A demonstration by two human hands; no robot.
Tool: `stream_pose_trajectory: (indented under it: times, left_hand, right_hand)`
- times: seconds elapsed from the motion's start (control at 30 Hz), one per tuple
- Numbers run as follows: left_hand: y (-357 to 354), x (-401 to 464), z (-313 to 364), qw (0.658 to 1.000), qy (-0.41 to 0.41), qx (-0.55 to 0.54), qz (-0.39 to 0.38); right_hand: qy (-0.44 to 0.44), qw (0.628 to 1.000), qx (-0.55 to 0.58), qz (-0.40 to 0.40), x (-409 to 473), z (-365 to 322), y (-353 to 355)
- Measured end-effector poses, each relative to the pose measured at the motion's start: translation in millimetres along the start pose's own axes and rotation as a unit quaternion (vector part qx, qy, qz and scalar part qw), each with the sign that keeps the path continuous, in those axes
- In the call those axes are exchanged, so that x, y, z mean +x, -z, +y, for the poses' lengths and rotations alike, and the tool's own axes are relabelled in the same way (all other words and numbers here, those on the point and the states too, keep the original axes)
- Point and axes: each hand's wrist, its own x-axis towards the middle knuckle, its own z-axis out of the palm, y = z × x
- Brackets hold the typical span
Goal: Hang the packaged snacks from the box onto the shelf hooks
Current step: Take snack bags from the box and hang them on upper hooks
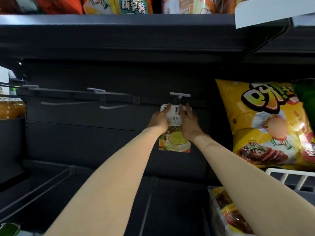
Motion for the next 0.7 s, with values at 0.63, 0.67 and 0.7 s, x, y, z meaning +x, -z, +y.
stream_pose_trajectory:
  times: [0.63, 0.67, 0.7]
  left_hand:
    - [91, -152, -68, 0.969, -0.060, 0.141, 0.192]
    - [104, -166, -81, 0.969, -0.044, 0.152, 0.191]
    - [118, -180, -96, 0.968, -0.026, 0.163, 0.190]
  right_hand:
    - [0.149, 0.955, 0.226, 0.117, -99, -126, -30]
    - [0.158, 0.953, 0.237, 0.105, -106, -143, -36]
    - [0.167, 0.950, 0.246, 0.089, -112, -161, -43]
